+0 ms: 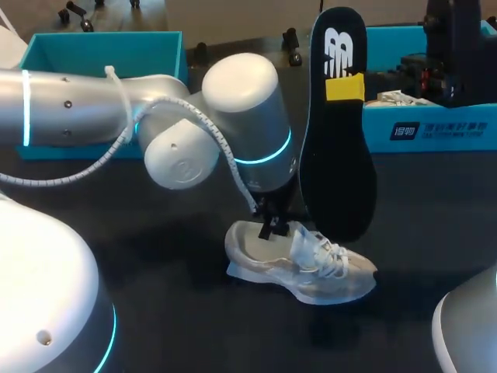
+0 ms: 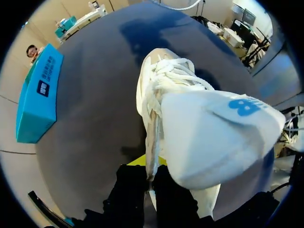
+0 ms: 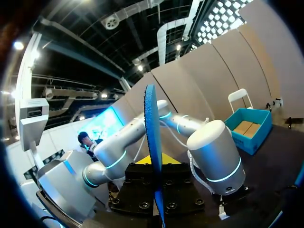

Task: Take the shoe out of the shoebox, open the shoe tongue, remove and reinsert the insole, then place the shoe into the shoebox

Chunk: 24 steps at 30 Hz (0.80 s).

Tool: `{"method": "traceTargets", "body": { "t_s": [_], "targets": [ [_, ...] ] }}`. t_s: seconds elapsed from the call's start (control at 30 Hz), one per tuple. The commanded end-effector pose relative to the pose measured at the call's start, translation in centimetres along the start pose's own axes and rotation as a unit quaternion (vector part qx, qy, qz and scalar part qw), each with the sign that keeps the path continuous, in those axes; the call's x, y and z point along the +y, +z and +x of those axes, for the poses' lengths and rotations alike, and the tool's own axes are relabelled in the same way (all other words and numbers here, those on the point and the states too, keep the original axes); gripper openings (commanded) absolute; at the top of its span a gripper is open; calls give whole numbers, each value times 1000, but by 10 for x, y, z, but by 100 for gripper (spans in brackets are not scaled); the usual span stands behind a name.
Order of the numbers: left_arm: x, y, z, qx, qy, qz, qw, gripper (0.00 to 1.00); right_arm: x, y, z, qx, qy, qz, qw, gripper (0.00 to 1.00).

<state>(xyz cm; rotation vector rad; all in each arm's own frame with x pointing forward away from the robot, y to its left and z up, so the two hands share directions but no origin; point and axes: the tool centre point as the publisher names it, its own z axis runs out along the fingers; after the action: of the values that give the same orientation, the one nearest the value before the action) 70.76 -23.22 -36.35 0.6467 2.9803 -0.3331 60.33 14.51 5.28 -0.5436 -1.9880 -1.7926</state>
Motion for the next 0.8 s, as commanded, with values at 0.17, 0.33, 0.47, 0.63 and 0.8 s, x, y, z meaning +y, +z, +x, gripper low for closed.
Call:
{"method": "traceTargets", "body": {
  "t_s": [0.17,0.33,0.47,0.63,0.8],
  "targets": [
    [11,-37,19,-23,73,15,997,0,3,3,-3,1,1,3,1000,0],
    [17,-48,21,-33,141,11,989,0,3,3,-3,1,1,3,1000,0],
    [21,-57,21,-26,207,14,978,0,3,3,-3,1,1,3,1000,0],
    [23,-68,20,-33,300,17,953,0,3,3,-3,1,1,3,1000,0],
    [25,-77,32,-81,417,25,905,0,3,3,-3,1,1,3,1000,0]
  ]
}}
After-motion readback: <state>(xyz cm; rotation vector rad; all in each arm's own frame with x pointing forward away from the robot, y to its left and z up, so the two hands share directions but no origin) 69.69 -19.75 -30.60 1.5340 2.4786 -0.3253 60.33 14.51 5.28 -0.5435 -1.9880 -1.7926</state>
